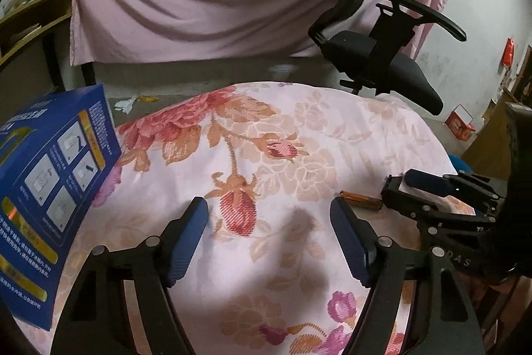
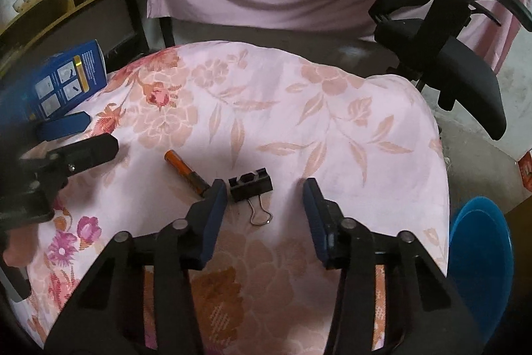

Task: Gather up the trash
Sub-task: 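Grasp the orange battery with the left tool while the right tool grasps the black binder clip, then carry the battery and binder clip over the blue basin and release both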

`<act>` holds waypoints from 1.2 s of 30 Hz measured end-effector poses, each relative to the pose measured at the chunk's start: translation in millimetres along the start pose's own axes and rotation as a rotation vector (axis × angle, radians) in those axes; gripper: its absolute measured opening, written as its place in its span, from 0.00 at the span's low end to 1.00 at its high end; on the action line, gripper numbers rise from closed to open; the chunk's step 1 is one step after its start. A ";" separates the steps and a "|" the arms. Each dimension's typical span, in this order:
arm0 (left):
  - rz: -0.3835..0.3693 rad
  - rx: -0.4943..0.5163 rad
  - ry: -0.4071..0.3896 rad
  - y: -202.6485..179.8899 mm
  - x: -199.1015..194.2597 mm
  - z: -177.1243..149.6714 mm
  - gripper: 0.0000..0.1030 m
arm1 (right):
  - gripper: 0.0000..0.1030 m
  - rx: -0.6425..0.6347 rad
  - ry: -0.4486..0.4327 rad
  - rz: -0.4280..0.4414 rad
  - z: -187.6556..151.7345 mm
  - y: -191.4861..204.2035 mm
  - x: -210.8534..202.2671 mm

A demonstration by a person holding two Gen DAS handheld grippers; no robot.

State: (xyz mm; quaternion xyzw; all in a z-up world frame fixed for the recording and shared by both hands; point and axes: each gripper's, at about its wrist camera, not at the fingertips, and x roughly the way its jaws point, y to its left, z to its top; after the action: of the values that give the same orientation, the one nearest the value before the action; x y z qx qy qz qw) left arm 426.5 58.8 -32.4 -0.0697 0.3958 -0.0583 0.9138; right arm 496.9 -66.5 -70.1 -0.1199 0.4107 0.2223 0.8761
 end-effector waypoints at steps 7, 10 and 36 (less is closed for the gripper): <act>-0.048 0.078 0.030 -18.6 9.6 2.9 0.60 | 0.45 0.053 -0.025 0.031 -3.2 -10.9 -7.6; -0.066 0.127 0.049 -30.8 14.9 2.5 0.60 | 0.45 0.083 -0.037 0.031 -5.0 -18.1 -11.9; -0.028 0.225 0.060 -84.3 41.6 5.4 0.36 | 0.45 0.181 -0.127 0.027 -32.9 -52.0 -51.5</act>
State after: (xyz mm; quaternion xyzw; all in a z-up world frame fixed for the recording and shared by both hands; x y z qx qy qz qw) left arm 454.4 -30.5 -43.8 0.0295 0.4128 -0.1169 0.9028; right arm 471.3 -139.8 -49.7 -0.0206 0.3744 0.2034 0.9045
